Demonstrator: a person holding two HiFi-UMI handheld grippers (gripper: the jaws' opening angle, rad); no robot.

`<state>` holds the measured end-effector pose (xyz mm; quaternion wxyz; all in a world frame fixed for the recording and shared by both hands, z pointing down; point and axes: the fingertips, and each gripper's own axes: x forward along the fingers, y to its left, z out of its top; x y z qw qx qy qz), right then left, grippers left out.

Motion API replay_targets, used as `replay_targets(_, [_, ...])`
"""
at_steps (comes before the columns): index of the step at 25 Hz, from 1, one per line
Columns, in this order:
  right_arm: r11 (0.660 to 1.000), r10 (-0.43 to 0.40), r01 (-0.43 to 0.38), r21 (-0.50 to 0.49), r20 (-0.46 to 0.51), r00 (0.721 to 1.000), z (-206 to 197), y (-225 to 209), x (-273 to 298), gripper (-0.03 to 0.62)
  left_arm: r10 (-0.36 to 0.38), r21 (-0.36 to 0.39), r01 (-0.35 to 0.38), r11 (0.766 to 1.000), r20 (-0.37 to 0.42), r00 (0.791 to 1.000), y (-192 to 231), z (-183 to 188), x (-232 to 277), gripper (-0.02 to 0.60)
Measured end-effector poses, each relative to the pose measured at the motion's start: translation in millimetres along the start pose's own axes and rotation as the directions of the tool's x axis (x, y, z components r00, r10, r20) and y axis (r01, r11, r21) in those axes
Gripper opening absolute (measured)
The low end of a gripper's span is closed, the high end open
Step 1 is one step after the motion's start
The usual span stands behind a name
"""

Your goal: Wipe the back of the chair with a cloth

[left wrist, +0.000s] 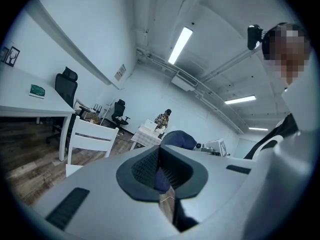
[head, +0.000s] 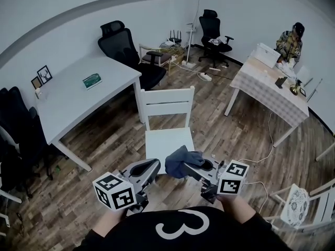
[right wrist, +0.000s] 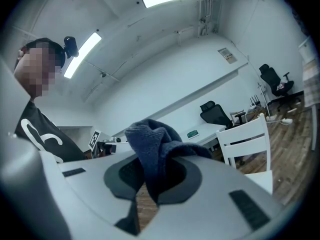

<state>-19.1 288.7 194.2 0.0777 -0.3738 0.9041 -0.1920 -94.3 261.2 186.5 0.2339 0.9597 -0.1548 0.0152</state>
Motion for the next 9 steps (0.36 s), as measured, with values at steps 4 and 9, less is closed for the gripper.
replay_targets(4, [1.000,0.000,0.000,0.012,0.007,1.000,-2.0,1.5,-1.7,0.048,-0.001,-0.004,0.001,1.000,-0.001,1.000,-1.3,-2.9,-1.7,0.014])
replay_targets(9, [1.000,-0.007,0.006,0.016,0.022,1.000,-3.7,1.2,0.6,0.048,0.001,-0.008,-0.001,1.000,-0.001,1.000,3.5,-6.1,-4.4,0.014])
